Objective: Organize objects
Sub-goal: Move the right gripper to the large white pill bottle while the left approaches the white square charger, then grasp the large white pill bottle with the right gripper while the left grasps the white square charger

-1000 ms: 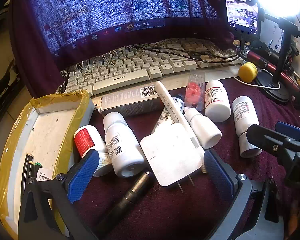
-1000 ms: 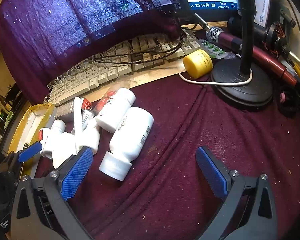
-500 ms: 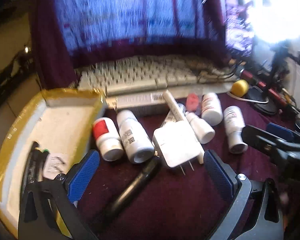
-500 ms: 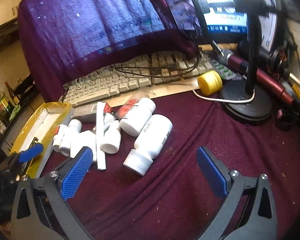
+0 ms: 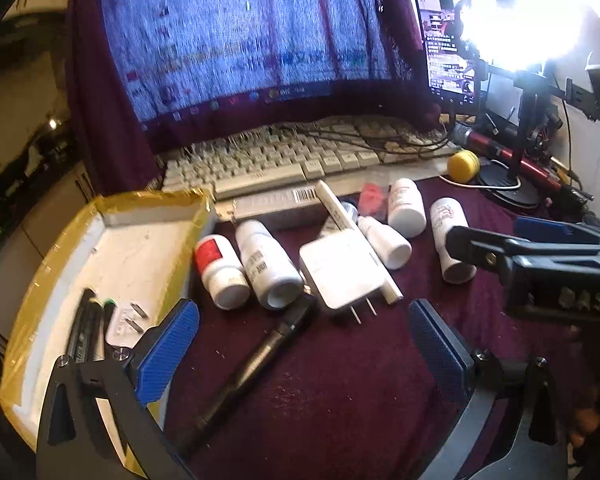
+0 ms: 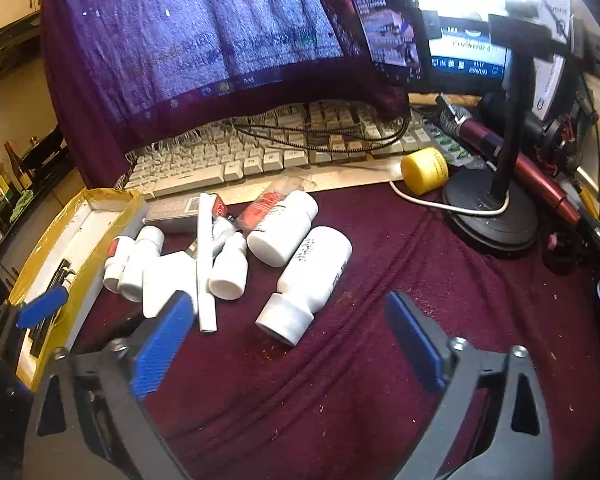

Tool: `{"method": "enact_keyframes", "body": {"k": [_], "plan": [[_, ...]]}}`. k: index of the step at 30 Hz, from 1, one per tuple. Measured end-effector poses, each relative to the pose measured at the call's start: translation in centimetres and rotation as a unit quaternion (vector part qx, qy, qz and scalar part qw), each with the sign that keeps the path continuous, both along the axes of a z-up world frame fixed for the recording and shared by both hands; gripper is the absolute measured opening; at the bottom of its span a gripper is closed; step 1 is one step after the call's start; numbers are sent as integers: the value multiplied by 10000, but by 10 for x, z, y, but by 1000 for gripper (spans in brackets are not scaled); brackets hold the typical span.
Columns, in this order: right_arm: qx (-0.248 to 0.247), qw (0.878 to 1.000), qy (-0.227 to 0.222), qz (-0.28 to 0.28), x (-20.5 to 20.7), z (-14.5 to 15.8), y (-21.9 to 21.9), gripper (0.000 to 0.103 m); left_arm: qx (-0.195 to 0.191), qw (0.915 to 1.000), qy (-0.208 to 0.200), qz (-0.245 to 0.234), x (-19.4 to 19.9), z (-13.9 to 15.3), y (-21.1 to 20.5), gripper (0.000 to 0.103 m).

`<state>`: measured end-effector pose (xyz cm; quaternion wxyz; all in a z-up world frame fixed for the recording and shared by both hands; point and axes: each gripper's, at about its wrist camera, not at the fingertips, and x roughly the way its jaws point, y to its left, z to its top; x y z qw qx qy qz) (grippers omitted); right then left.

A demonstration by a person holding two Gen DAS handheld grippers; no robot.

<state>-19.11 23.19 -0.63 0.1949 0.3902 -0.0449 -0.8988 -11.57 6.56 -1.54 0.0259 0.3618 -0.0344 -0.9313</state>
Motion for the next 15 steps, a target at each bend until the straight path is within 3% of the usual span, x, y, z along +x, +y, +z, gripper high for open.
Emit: {"method": "enact_keyframes", "body": {"k": [2,5,6,9,11,12,15], "plan": [[-117,9998,-179,35,-6,-5,1,77,271,9996,-72,-94,2,2,-6,102],[-280,9985,-459,32,-14,-12,3,76,676,9975,-70,-211,6,7,-19,101],[-325,9983,-492,18,-17,-13,3,74,764,9968,-108,-228,5,8,-23,95],[-329,9981,-511,-94,-27,-15,3,68,988,9942,-349,-233,-4,5,-30,66],[-443,9968,-663,-84,-36,-19,3,66,1190,9906,-605,-293,-19,0,-30,65],[-484,9964,-698,-68,-39,-21,2,55,1219,9898,-682,-264,-24,-1,-29,65],[-315,9970,-700,-77,-39,-29,-1,39,1091,9919,-626,-172,-34,6,-25,65]]}}
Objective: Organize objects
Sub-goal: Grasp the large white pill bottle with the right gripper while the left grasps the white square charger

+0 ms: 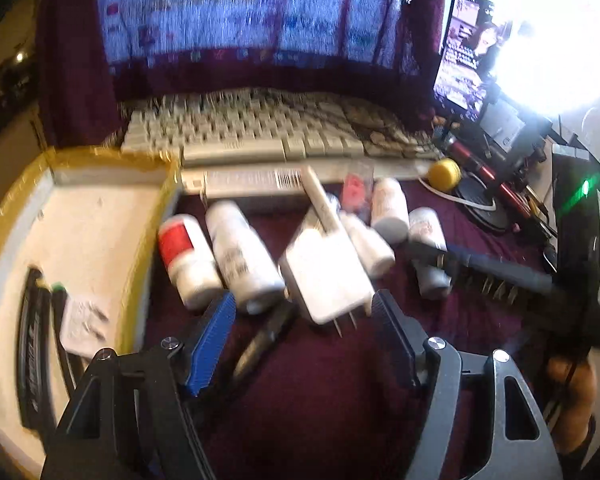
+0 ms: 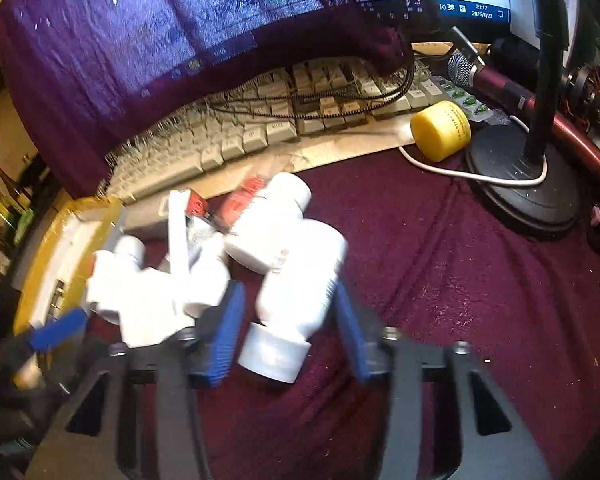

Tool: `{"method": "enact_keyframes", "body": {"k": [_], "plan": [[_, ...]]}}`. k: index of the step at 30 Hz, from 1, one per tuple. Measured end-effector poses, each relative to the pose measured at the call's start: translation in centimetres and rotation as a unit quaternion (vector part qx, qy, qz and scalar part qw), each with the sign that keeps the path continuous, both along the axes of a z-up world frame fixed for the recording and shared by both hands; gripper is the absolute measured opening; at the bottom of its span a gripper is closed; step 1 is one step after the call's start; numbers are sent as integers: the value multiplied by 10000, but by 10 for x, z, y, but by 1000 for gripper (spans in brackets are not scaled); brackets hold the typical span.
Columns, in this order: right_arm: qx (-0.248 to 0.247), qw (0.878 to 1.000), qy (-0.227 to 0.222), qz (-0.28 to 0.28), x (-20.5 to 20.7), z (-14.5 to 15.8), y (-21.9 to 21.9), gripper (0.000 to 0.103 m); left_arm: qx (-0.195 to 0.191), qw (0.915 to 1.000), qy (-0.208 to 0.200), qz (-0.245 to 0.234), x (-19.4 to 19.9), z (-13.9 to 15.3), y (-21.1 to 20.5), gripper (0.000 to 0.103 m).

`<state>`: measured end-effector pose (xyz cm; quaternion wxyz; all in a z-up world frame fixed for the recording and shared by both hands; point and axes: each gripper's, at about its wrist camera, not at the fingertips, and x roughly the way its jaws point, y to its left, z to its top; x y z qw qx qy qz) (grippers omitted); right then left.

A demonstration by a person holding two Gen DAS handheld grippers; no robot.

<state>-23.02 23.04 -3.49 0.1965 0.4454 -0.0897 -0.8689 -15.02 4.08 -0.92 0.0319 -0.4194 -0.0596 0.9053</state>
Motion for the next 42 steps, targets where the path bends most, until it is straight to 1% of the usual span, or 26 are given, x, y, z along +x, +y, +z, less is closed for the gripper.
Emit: {"method": "enact_keyframes", "body": {"k": [2,3,4,6,8,9,11,13,15,17,19,20,21,23,26,27,29,30,31,33,34,35,37,39,41,42], "plan": [[-34,10000,94,-10,6,-1,2,38,236,9996,-108,92,-7,-1,-6,63],[-60,9999,108,-22,8,-1,3,37,414,9989,-213,49,-11,-3,-7,55],[-114,9999,114,-34,10,-1,5,37,443,9987,-254,20,-13,-4,-6,52],[-217,9997,146,-38,11,0,8,36,325,9993,-206,-38,-16,-2,2,52],[-276,9995,152,-94,11,0,10,35,394,9988,-226,-176,-19,2,8,51],[-301,9993,157,-121,11,1,11,35,374,9988,-217,-220,-21,5,13,47],[-391,9989,209,-171,12,2,15,34,220,9993,-185,-254,-23,9,20,46],[-482,9981,276,-251,14,4,20,34,123,9992,-332,-189,-30,5,23,46],[-554,9976,308,-275,14,5,22,34,297,9981,-520,-158,-34,-6,20,46],[-554,9976,322,-248,14,6,21,34,134,9993,-342,-93,-33,-6,21,45],[-555,9977,331,-223,14,7,20,34,-106,9995,-302,-40,-32,-6,26,32],[-582,9974,356,-230,15,8,21,34,-228,9993,-297,-51,-31,-6,29,29],[-604,9973,359,-233,15,8,21,34,-305,9991,-286,-82,-29,-7,32,26],[-618,9973,337,-226,14,8,22,34,-343,9991,-237,-81,-23,-8,33,12],[-584,9977,281,-192,13,6,20,34,-120,9996,-196,-169,-14,-10,27,9],[-562,9980,243,-185,11,5,19,34,-81,9997,-167,-162,-12,-10,25,11],[-545,9981,196,-188,10,3,18,34,-1,9998,-111,-192,-12,-9,23,30],[-550,9981,203,-195,11,3,19,34,12,9999,-66,-143,-13,-7,22,59],[-562,9980,219,-204,12,4,19,34,38,9998,17,-170,-13,-4,24,77],[-596,9977,222,-213,11,4,21,34,-151,9995,177,-201,-14,2,31,78],[-618,9976,223,-235,11,4,22,34,-414,9990,125,-136,-18,2,35,77],[-629,9975,227,-246,11,4,22,34,-492,9987,-24,-111,-23,0,36,75],[-657,9972,240,-261,12,4,24,34,-254,9986,-436,-139,-32,-11,32,39],[-670,9971,244,-272,12,4,25,34,-97,9985,-506,-192,-33,-15,28,34],[-665,9972,238,-264,12,4,24,34,-194,9977,-592,-260,-34,-12,30,30],[-660,9972,234,-259,12,4,23,34,-275,9969,-668,-322,-37,-8,31,24]]}}
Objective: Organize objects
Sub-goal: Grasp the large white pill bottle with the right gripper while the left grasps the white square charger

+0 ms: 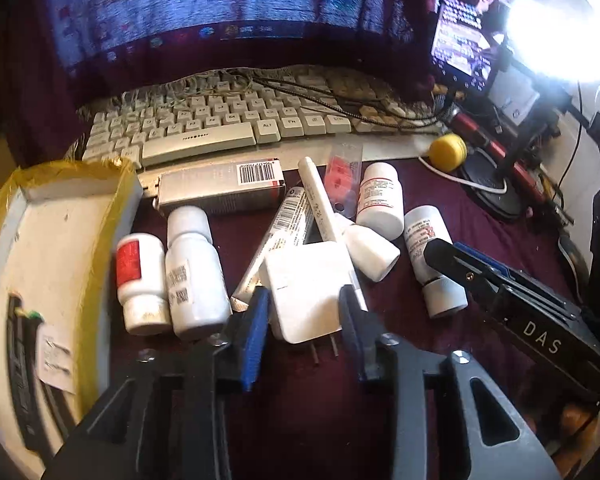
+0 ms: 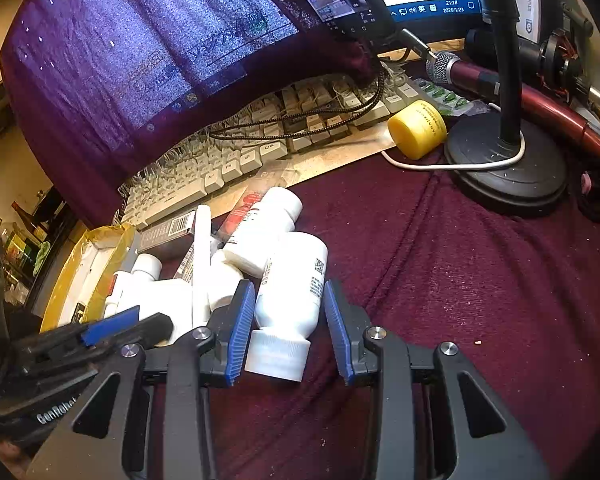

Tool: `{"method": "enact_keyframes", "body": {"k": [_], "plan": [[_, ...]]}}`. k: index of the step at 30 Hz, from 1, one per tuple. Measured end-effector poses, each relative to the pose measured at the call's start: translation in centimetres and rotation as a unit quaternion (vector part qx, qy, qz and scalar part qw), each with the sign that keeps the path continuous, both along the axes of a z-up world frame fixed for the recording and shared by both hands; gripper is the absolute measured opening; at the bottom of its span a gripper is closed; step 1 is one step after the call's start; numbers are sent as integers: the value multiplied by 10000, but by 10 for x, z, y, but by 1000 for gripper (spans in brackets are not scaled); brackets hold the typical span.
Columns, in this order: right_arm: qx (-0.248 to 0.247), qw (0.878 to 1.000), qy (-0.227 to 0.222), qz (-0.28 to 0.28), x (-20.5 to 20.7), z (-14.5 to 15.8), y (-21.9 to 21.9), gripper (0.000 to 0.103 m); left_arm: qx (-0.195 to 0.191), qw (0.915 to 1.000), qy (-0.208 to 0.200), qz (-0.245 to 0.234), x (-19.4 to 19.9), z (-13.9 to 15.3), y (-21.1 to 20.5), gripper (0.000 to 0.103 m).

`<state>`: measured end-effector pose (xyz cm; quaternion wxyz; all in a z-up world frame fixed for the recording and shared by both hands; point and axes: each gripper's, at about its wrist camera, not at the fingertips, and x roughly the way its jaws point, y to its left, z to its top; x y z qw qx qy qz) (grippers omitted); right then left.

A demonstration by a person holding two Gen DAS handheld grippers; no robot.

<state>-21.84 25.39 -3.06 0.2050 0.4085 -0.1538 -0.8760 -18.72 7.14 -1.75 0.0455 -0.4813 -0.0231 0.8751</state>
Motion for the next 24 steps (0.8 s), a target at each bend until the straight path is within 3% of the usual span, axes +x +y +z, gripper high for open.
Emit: {"method": "enact_keyframes", "body": {"k": [3,8,9,10,11,14,15,16,17,19,20,24], "plan": [[13,10000,-28,2,-1,-1,0,34,-119,9995,-277,-63,-12,9,-1,10],[23,10000,-53,41,-1,-1,-2,34,297,9982,-526,-36,-19,5,-11,14],[27,10000,-57,49,-1,-1,-3,34,406,9975,-571,-22,-18,2,-11,29],[31,10000,-63,55,-1,-1,-3,34,483,9967,-651,-45,-17,-1,-9,51],[33,10000,-69,61,-1,-2,-3,34,491,9965,-669,-96,-17,-2,-5,57],[0,10000,-49,11,0,-1,-1,34,56,9982,-549,-250,-17,10,10,57],[-19,10000,-41,-11,-1,-1,0,34,39,9983,-533,-252,-17,19,11,46],[-36,10000,-35,-30,-1,-1,1,34,165,9977,-601,-266,-19,30,11,27],[-47,10000,-33,-41,0,-1,2,34,286,9972,-639,-268,-20,37,9,25],[-38,10000,-24,-39,0,0,1,34,546,9970,-527,-175,-22,55,3,26],[-39,10000,-20,-34,0,0,1,34,448,9983,-359,-43,-21,62,1,27],[-61,10000,-18,-31,0,0,1,34,499,9982,-332,46,-8,47,-7,44]]}}
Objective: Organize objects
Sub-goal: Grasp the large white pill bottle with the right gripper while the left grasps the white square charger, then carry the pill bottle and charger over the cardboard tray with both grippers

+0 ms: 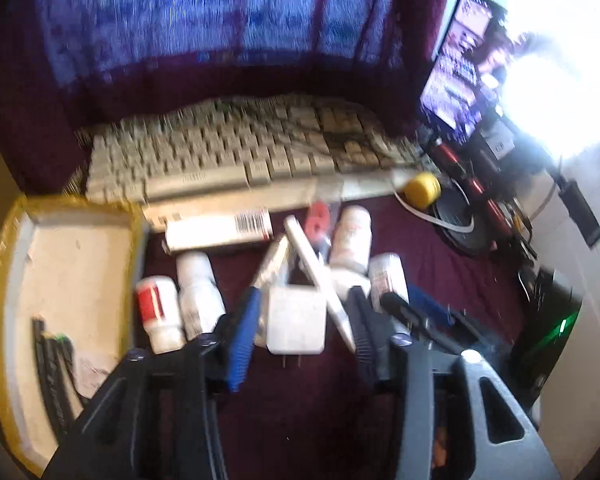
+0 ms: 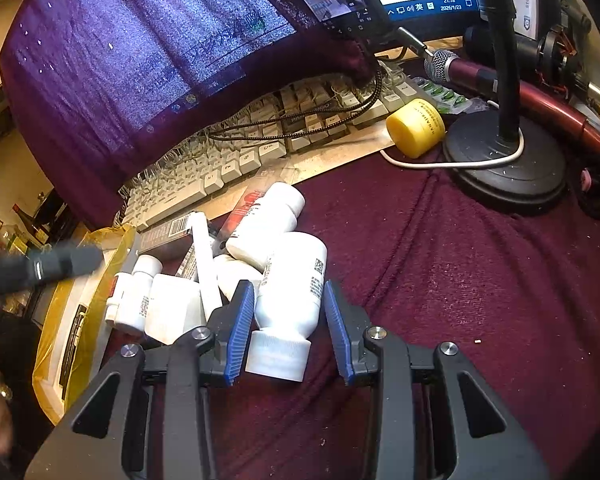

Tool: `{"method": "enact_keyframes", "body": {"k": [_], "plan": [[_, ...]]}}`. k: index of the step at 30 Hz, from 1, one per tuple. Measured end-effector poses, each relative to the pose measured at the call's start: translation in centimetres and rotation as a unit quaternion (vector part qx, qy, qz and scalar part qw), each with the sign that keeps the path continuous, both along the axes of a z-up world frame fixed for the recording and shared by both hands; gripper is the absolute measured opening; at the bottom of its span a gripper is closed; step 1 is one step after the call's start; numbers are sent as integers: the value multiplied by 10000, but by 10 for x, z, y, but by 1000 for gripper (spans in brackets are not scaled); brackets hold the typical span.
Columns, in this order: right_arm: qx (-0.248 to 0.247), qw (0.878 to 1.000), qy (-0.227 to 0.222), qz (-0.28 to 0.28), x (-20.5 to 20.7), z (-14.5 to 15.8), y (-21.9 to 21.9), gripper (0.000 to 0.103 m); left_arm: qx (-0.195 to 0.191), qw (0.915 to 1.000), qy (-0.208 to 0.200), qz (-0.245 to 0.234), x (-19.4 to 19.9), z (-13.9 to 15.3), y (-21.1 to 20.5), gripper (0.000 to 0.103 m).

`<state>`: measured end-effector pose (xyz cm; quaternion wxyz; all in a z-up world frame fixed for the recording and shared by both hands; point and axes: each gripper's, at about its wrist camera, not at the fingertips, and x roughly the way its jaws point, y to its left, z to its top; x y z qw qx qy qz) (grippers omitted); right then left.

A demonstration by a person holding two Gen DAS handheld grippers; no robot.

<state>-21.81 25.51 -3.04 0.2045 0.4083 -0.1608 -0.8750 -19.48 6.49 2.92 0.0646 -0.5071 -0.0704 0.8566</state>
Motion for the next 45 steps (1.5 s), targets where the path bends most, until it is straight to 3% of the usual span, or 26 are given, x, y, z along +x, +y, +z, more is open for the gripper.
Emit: {"method": "enact_keyframes", "body": {"k": [4,7,12,15,19,23,27,35,39,45], "plan": [[10,10000,-1,3,0,0,0,34,-396,9992,28,68,4,-31,2,46],[-25,10000,8,-5,0,0,1,34,-860,9959,271,49,5,-46,12,47],[1,10000,5,24,-1,0,0,34,-682,9965,460,-161,1,-52,23,47],[-5,10000,-4,-2,-1,-1,1,34,-834,9954,460,-141,-1,-58,31,50],[5,10000,3,18,0,-1,0,34,-1040,9935,459,-7,-1,-65,26,41],[62,10000,-31,60,-1,-1,-3,34,-427,9978,498,100,22,-60,3,41],[318,9993,-121,141,-4,-3,-12,34,-54,9969,713,317,58,-51,-20,41],[609,9977,29,289,7,0,-22,34,-43,9919,1011,764,90,-40,-51,41],[384,9986,156,326,23,7,-22,34,-201,9893,1162,861,93,-34,-51,41],[17,9984,315,464,41,16,-29,33,-106,9874,1232,991,101,-26,-65,41]]}}
